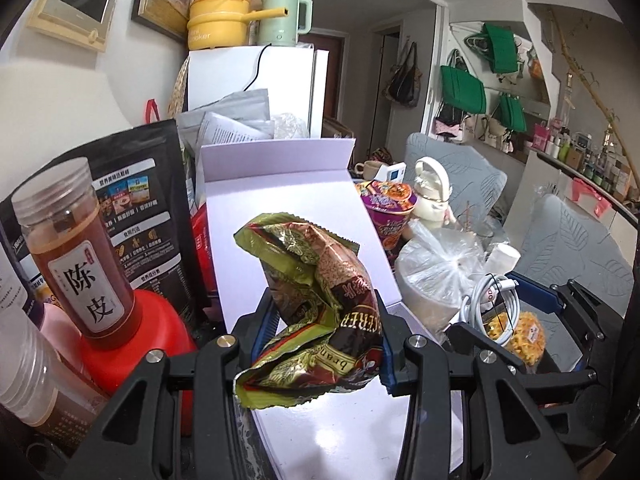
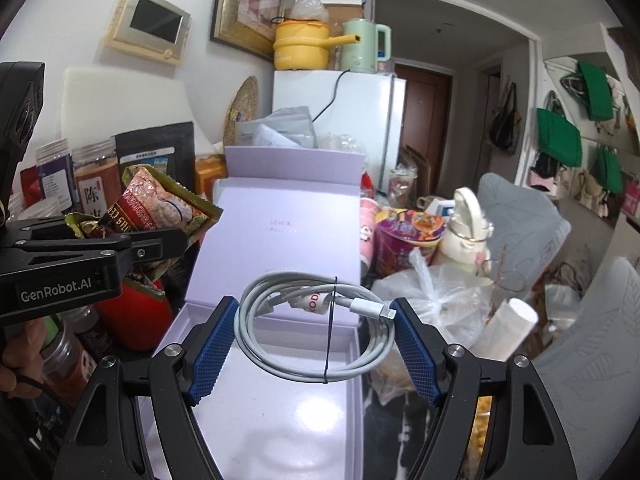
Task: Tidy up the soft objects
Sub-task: 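Carry the snack bag and white cable over the open white box with both tools, then lower both items into the white box and open both tools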
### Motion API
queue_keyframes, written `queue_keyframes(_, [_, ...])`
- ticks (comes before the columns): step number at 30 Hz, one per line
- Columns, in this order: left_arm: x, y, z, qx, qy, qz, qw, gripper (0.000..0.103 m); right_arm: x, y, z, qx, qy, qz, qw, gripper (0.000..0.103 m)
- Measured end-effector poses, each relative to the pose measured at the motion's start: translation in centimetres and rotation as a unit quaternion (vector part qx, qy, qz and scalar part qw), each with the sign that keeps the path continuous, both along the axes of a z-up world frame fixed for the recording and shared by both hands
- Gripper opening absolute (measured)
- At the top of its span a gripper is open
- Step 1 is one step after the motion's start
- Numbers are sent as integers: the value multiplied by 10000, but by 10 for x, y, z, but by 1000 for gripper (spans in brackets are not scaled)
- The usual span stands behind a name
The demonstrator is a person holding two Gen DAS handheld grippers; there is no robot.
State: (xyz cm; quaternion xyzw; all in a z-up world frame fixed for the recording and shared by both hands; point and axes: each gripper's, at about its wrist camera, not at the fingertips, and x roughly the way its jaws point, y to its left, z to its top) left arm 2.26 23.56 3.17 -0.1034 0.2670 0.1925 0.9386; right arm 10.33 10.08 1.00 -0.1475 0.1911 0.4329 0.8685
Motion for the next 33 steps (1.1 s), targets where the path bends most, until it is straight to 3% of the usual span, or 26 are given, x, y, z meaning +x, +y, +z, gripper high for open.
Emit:
queue_keyframes(7, [15, 12, -24, -115, 432, 172, 9989, 43, 16, 20, -28, -235, 404, 162, 9988, 77])
queue_keyframes(21, [45, 27, -71, -366, 1388, 290, 9892, 43, 34, 36, -61, -780, 745, 81, 9941, 77])
queue_keyframes(30, [50, 25, -76, -371, 1553, 247, 9869, 43, 38, 39, -68, -977, 844, -49, 9916, 79])
queue_keyframes(33, [49, 24, -72, -316, 1538, 223, 9873, 43, 39, 36, -64, -914, 816, -90, 9924, 84])
